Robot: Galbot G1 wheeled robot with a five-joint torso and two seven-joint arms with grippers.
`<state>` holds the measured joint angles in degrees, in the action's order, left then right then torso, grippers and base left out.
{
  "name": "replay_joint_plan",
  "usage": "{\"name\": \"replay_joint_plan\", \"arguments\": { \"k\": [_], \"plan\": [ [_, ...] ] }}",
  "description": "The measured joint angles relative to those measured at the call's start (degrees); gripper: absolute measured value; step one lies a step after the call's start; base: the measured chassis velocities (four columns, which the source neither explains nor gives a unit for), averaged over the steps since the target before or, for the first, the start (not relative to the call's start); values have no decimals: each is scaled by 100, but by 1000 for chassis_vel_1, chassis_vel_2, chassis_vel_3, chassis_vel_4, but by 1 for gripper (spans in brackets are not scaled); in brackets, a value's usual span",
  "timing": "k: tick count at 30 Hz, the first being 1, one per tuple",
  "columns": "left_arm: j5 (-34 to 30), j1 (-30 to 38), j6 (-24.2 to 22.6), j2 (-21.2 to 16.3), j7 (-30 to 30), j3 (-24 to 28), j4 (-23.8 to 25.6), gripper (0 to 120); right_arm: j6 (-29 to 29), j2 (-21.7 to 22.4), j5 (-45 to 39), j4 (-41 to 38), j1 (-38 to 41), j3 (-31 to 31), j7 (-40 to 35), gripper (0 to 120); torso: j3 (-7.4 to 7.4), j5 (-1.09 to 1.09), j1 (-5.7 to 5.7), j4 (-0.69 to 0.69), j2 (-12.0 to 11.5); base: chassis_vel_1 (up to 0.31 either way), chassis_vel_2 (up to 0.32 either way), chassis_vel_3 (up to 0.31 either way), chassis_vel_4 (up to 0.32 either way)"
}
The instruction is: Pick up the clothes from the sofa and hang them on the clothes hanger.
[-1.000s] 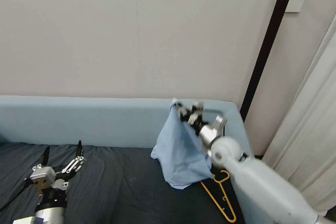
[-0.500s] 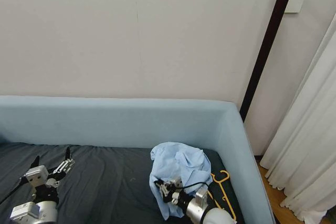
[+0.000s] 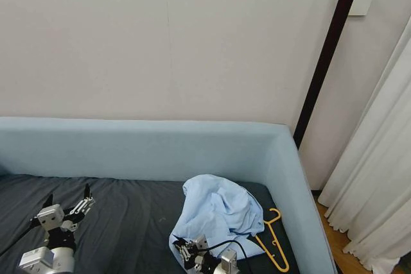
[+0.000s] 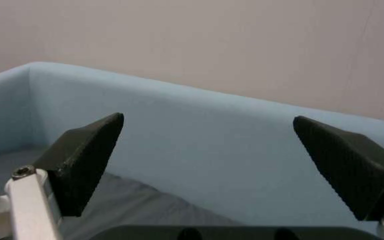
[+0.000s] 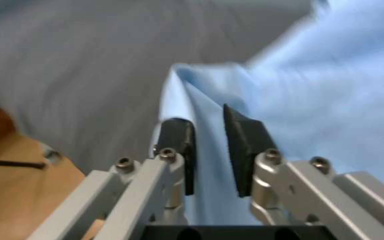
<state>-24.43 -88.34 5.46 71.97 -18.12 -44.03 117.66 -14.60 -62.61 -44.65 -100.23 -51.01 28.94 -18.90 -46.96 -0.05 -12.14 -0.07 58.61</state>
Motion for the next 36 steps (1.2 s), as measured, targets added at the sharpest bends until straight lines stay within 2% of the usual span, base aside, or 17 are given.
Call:
{"name": "replay_joint_plan", "arguments": {
  "k": [2, 3, 4, 6, 7, 9, 10, 14, 16, 18, 19, 21, 25, 27, 31, 35, 36],
  "plan": [
    [0, -24, 1, -2, 0, -24, 23, 100, -721, -32, -497, -342, 12, -11, -676, 29, 0, 0, 0, 0, 0, 0, 0, 0, 0],
    [0, -24, 1, -2, 0, -24, 23, 100, -721, -32, -497, -342, 12, -11, -676, 29, 0, 0, 0, 0, 0, 0, 0, 0, 0],
    [0, -38, 2, -1, 0, -30, 41, 100, -1137, -53, -906, -592, 13, -93, -943, 35, 0, -1, 0, 0, 0, 0, 0, 0, 0],
    [2, -47, 2, 4, 0, -30, 57, 100, -1371, -67, -1345, -877, 12, -227, -1145, 45, 0, 0, 0, 0, 0, 0, 0, 0, 0],
    [2, -47, 2, 4, 0, -30, 57, 100, -1371, -67, -1345, -877, 12, -227, -1145, 45, 0, 0, 0, 0, 0, 0, 0, 0, 0],
    [6, -54, 4, 5, 0, -30, 62, 100, -1296, -47, -1577, -1059, 25, -405, -1122, 55, 0, 0, 0, 0, 0, 0, 0, 0, 0],
    [6, -54, 4, 5, 0, -30, 62, 100, -1296, -47, -1577, -1059, 25, -405, -1122, 55, 0, 0, 0, 0, 0, 0, 0, 0, 0],
    [6, -51, 9, -19, -3, -29, 61, 100, -320, -24, -1688, -981, 73, -1021, -472, 74, 0, 0, -1, 0, 0, 0, 0, 0, 0],
    [7, -40, 9, -28, -3, -18, 61, 100, -95, -39, -1728, -855, 89, -1191, -368, 79, 0, 0, -1, 0, -1, 0, 0, 0, 0],
    [10, -2, 1, -39, -2, 27, 61, 100, 14, -92, -2017, -616, 102, -1571, -564, 89, 0, 1, -1, 0, -2, 0, 0, 0, 0],
    [10, -2, 1, -39, -2, 27, 61, 100, 14, -92, -2017, -616, 102, -1571, -564, 89, 0, 1, -1, 0, -2, 0, 0, 0, 0],
    [16, 39, -18, -45, -2, 81, 62, 100, -117, -116, -2325, -528, 24, -1846, -872, 97, 0, 1, -2, 0, -1, 0, 0, 0, 0],
    [33, 91, -35, -47, -2, 143, 66, 100, -462, -133, -2761, -485, -234, -2220, -1275, 100, 0, 1, -1, -2, -1, 0, 0, 0, 0],
    [54, 118, -43, -40, -1, 200, 75, 100, -771, -238, -3054, -211, -427, -2598, -1577, 100, 0, 1, -1, -2, -1, 0, 0, 0, 0],
    [91, 109, -43, -26, 0, 232, 100, 100, -871, -388, -2992, 333, -461, -2899, -1349, 100, 0, 0, -1, -1, -2, 0, 0, 0, 0],
    [125, 55, -43, 15, 2, 244, 175, 100, -856, -738, -2426, 1293, -254, -3232, -714, 100, 0, 1, -1, 1, -1, 0, 0, 0, 0],
    [125, 55, -43, 15, 2, 244, 175, 100, -856, -738, -2426, 1293, -254, -3232, -714, 100, 0, 1, -1, 1, -1, 0, 0, 0, 0]
  ]
}}
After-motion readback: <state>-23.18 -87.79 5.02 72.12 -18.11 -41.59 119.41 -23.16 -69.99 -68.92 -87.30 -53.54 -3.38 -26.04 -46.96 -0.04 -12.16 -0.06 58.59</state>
